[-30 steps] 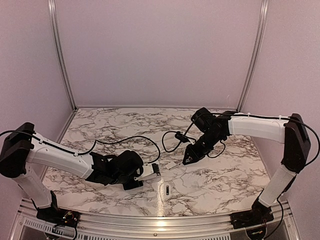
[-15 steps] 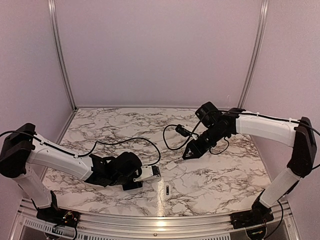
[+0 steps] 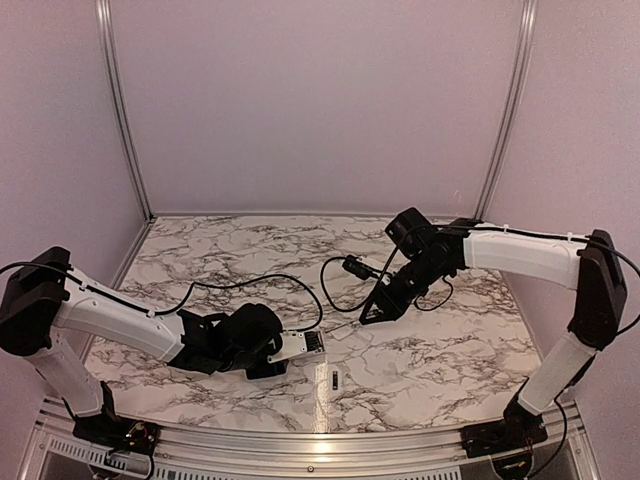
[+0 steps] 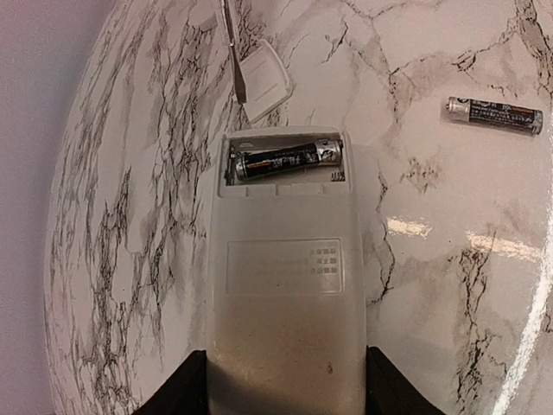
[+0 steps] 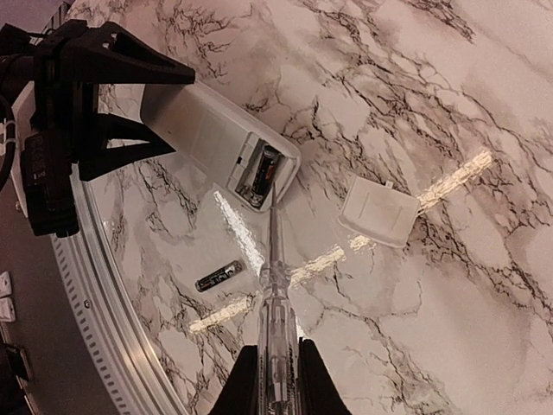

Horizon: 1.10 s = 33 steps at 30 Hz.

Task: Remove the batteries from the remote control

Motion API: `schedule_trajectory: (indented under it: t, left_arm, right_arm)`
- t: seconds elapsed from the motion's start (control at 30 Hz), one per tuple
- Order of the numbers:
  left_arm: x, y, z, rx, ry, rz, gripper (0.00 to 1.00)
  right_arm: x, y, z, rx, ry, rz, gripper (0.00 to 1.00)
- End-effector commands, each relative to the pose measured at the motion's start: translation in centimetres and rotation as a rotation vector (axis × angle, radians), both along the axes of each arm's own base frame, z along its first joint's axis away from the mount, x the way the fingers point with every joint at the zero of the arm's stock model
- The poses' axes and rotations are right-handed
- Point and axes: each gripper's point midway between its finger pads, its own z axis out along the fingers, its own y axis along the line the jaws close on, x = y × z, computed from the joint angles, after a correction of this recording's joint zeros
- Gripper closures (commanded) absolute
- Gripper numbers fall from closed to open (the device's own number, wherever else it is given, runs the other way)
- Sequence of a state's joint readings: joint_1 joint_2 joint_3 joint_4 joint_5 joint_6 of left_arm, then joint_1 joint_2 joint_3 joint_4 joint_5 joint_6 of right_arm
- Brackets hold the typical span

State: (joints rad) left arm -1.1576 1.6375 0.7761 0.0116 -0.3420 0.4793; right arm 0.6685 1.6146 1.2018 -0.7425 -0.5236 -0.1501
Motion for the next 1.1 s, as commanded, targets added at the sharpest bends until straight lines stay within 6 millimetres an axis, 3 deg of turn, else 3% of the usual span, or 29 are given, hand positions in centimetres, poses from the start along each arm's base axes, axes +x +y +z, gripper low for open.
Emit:
schedule_trajectory:
  t: [0.0, 0.33, 0.8, 1.07]
  left_arm:
    - [0.3, -0.3, 0.8, -0.023, -0.033, -0.007, 0.92]
    - [0.4, -0.3, 0.4, 0.007, -0.041, -0.016, 0.93]
    - [0.5, -0.5, -0.4, 0.029, -0.028, -0.016, 0.93]
    - [0.7, -1.1, -0.2, 0.025, -0.029, -0.021, 0.93]
  right_arm:
    - [1.0, 1.1, 0.5, 0.037, -0.026, 0.039, 1.00]
    - [1.7, 1.4, -1.3, 0.013, -0.023, 0.052, 1.00]
    - [2.3, 1.0, 1.1, -0.002, -0.070, 0.035, 1.00]
    - [1.4, 1.1, 0.0, 0.018, -0.037, 0.051, 1.00]
